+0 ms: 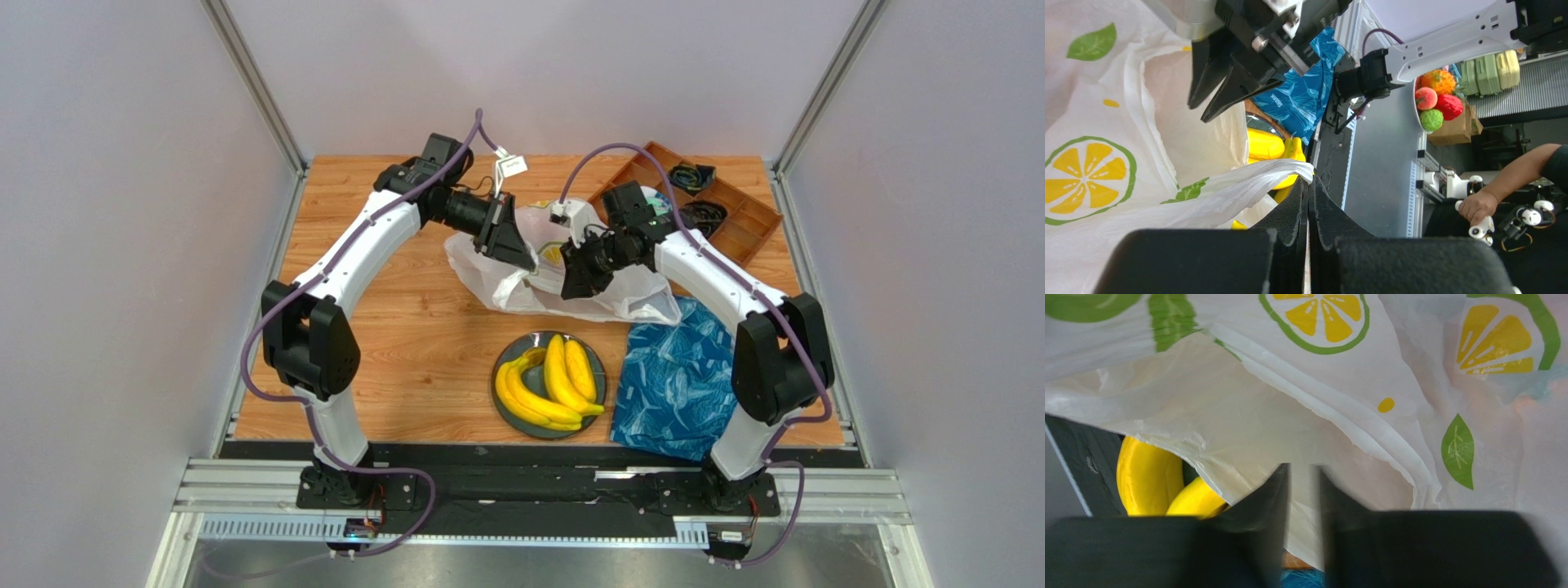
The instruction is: Take the fake fruits out of the plastic bag
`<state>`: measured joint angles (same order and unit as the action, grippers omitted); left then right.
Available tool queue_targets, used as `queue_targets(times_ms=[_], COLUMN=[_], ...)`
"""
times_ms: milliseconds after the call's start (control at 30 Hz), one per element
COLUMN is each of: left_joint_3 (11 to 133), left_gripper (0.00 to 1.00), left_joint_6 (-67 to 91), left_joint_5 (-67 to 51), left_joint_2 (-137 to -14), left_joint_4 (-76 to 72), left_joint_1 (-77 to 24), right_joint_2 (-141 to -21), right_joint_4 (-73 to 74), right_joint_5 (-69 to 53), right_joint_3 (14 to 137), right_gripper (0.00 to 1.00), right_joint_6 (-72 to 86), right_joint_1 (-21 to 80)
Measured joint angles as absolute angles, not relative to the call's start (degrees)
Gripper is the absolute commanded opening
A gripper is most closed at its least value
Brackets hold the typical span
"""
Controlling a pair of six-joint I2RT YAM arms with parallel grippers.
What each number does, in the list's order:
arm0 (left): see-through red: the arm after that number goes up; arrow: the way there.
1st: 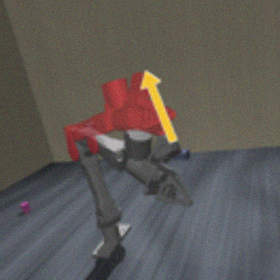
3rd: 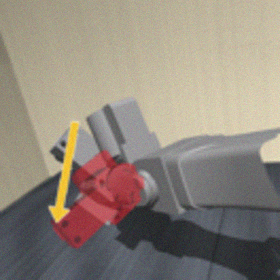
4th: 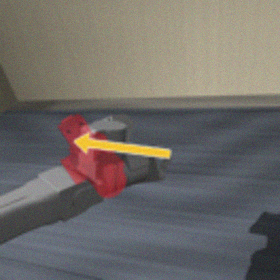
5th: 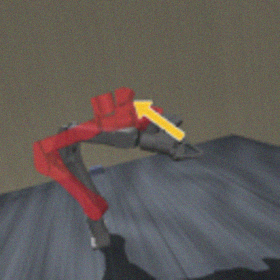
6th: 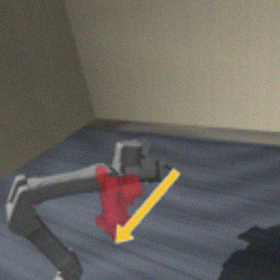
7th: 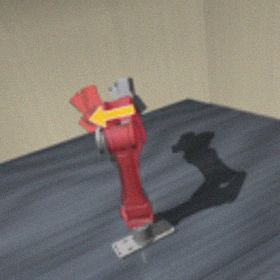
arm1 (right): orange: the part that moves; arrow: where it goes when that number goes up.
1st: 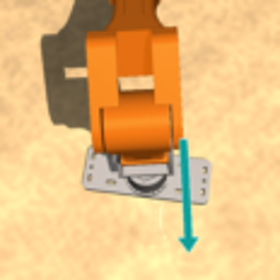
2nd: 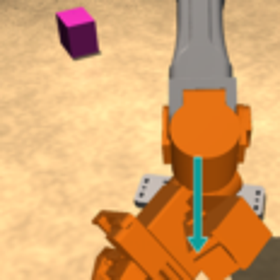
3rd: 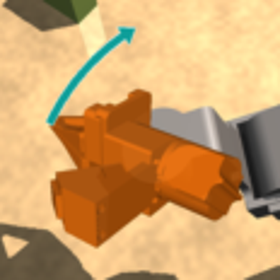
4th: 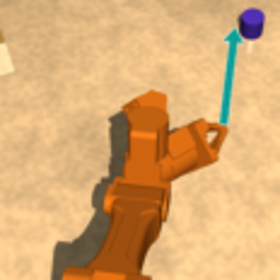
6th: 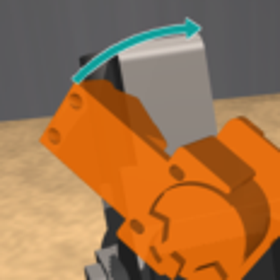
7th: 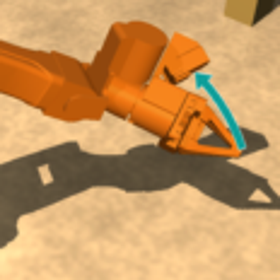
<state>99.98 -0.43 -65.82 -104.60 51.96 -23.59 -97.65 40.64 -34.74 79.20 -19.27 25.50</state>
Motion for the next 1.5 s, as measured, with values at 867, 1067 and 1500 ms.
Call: queue_targets(times_ms=[867,1067,1500], left_joint_3=[101.38,99.53,97.41], left_gripper=[0.0,0.0,0.0], left_joint_6=[19.42,19.4,16.08], left_joint_5=[-75.26,-78.59,-80.12], left_joint_2=[-100.03,-99.92,-99.92], left_joint_4=[34.52,34.13,37.43], left_joint_1=[-19.79,-20.71,-24.29], right_joint_2=[-117.3,-123.09,-134.87], right_joint_4=[26.94,20.47,21.87], right_joint_5=[-28.8,-26.26,-14.68], right_joint_3=[93.23,100.01,110.41], right_gripper=[1.0,1.0,1.0], right_joint_6=[1.26,8.14,7.27], right_joint_1=[26.89,25.87,26.87])
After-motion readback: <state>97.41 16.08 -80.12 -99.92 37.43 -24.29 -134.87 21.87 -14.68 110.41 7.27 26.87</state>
